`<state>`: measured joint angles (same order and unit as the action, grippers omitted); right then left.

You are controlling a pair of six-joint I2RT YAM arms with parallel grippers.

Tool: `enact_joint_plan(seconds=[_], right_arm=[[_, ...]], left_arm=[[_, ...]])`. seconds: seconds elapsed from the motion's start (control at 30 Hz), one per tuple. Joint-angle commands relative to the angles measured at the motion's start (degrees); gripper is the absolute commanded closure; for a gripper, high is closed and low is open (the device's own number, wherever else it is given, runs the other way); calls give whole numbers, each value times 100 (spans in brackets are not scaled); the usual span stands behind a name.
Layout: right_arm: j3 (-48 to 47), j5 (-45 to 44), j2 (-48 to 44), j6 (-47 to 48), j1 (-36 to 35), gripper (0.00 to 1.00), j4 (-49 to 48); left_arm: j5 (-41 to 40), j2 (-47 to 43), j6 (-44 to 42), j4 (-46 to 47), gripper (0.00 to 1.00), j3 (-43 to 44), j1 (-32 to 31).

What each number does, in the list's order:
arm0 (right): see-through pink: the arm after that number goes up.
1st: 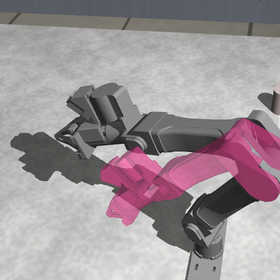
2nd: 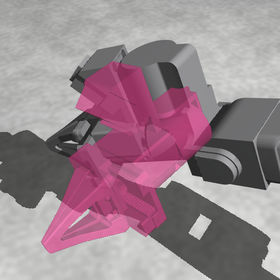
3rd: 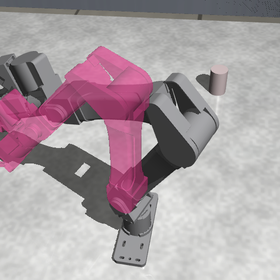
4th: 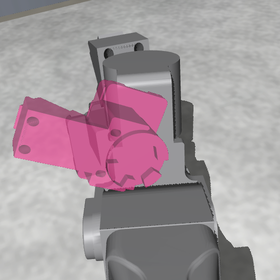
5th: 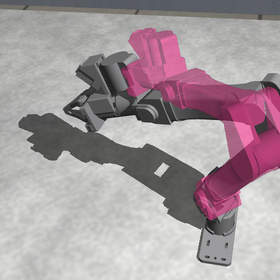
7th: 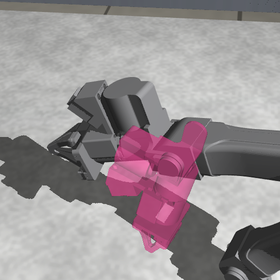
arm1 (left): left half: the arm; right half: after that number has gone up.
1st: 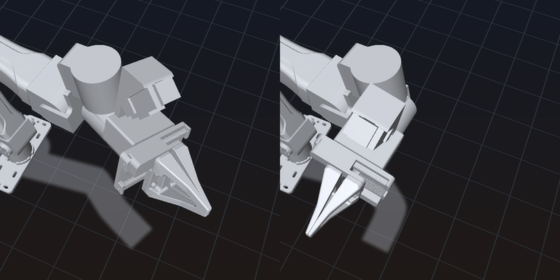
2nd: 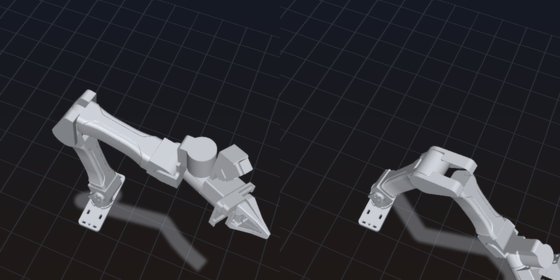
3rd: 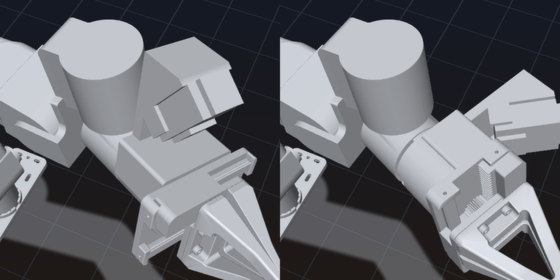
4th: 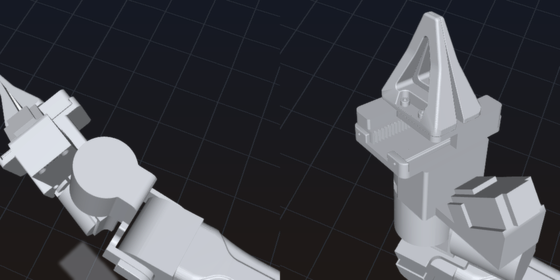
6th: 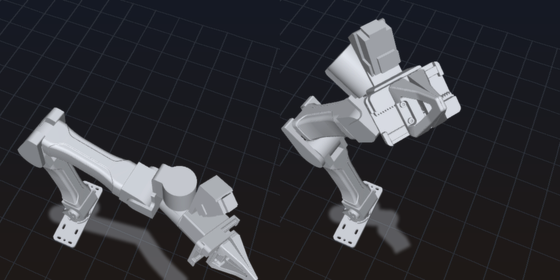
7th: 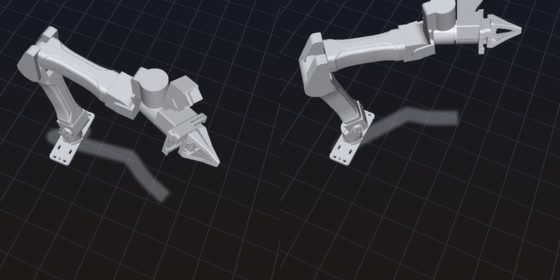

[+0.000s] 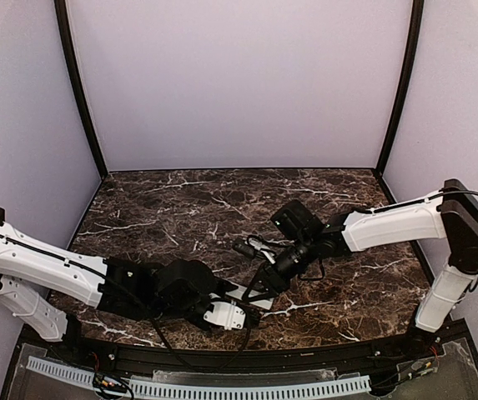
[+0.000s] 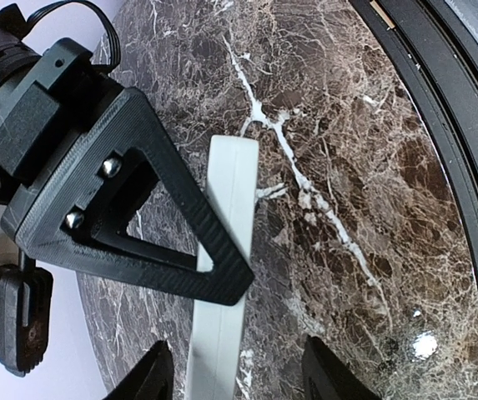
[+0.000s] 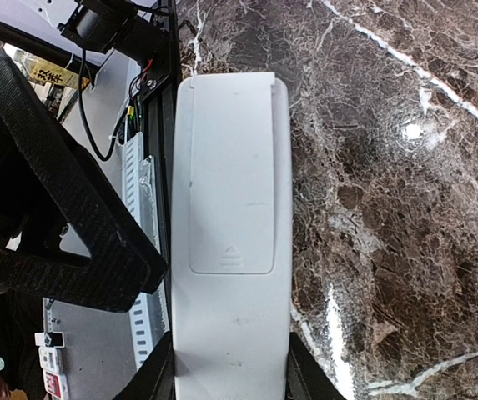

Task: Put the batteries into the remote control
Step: Pass from the right arm to the left

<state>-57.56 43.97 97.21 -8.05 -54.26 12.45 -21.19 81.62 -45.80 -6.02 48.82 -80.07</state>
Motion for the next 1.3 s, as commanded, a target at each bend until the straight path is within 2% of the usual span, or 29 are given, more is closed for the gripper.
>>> enact_joint_plan(seconds=[0.0,0.47,0.7,1.13,1.27], right_arm=[[-204,223,88,-47,-3,93,-207],[-312,367,225,-77,-23,93,-199],[-321,448,263,-91,-23,93,-199],[-273,507,204,-91,-23,93,-225],[-315,603,253,-91,-16,92,-236]], left_arm=[[282,50,85,57,47,137,116],[890,101,178,144,65,201,413],[954,270,100,-42,68,356,422],[770,346,59,-337,67,427,475],[711,390,26,-350,72,469,475]])
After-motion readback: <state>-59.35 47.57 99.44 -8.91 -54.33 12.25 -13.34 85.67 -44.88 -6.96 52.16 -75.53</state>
